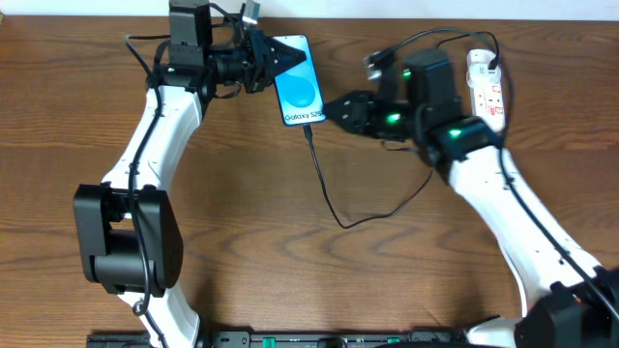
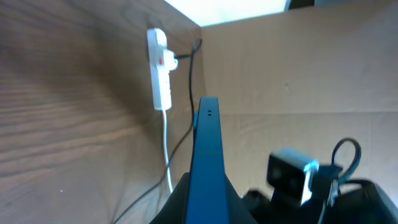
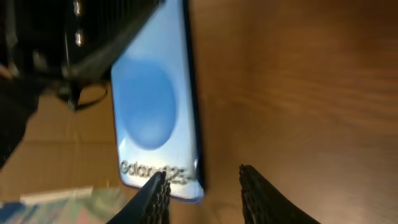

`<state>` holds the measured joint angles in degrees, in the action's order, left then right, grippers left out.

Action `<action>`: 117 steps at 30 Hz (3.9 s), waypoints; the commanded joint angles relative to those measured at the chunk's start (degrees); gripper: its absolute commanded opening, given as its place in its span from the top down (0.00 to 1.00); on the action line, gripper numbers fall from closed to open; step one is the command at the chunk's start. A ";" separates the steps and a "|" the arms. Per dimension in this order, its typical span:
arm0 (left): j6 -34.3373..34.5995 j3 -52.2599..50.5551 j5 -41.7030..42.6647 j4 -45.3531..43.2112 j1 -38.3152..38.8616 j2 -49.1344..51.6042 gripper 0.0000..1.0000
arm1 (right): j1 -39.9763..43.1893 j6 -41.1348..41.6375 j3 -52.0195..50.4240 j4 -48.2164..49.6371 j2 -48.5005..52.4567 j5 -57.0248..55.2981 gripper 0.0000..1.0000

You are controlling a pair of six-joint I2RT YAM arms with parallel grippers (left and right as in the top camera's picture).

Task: Plug charger to phone and switch on socket
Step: 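Open the right gripper and withdraw it right from the plug, then lower the plugged phone flat onto the table with the left gripper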

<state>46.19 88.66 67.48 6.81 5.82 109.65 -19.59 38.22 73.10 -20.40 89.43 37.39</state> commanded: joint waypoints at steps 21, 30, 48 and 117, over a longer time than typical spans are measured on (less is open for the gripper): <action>-20.20 0.57 3.63 14.05 0.26 2.03 0.93 | 2.93 -14.93 1.25 -17.88 -5.75 -8.70 0.56; -24.39 0.57 3.61 14.14 0.37 6.58 0.93 | 2.62 -14.93 1.25 -20.22 -5.75 -10.54 0.52; -33.79 0.57 -7.04 23.50 0.20 9.01 0.93 | 0.44 -14.93 1.25 -20.98 -5.75 -12.90 0.51; -40.19 0.57 -27.74 23.82 -1.05 19.04 0.66 | 0.42 -12.13 1.25 -22.03 -5.75 -19.08 0.56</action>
<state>7.16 88.82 42.28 30.46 4.93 128.49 -18.61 25.45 73.45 -42.39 83.94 18.72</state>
